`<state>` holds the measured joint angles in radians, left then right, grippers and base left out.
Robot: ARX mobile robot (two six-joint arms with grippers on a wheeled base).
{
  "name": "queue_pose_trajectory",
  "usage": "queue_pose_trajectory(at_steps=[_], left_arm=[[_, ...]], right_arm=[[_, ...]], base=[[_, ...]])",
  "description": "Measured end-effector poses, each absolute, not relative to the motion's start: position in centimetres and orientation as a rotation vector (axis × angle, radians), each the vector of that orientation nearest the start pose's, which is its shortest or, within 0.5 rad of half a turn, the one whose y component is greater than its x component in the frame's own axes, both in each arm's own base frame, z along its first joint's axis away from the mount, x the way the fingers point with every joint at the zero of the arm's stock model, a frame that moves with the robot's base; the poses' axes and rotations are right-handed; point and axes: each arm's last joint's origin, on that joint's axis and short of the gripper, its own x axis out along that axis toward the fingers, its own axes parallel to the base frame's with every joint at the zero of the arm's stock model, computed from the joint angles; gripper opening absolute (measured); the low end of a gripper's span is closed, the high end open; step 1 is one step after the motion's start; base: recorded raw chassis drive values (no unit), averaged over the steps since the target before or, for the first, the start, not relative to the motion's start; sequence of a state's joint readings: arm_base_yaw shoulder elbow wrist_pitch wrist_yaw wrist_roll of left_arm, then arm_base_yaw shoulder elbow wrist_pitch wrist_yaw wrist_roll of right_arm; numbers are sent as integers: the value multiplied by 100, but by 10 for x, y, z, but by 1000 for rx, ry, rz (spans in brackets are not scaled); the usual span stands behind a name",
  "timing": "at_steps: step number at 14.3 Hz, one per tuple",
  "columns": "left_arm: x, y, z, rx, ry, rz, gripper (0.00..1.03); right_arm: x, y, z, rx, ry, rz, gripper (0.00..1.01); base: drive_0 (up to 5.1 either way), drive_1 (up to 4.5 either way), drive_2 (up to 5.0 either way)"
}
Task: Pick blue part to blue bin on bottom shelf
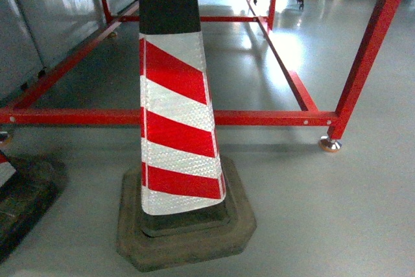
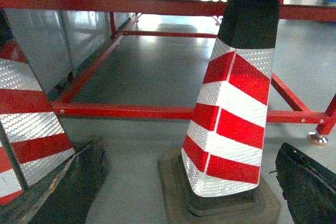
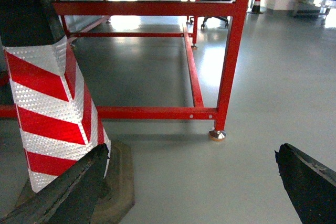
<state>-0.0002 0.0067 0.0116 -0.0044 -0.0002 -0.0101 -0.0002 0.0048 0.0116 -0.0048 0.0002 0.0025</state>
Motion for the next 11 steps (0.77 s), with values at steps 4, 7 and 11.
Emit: queue_pose_trajectory(at_steps=[4,7,11], left_arm=[[97,0,167,-10,-1,0,98],[97,0,167,-10,-1,0,98],[97,0,167,-10,-1,0,98]], right_arm=[[97,0,167,2,-2,0,98],[97,0,167,2,-2,0,98],[97,0,167,2,-2,0,98]], base=[[0,0,0],[0,0,0],[0,0,0]])
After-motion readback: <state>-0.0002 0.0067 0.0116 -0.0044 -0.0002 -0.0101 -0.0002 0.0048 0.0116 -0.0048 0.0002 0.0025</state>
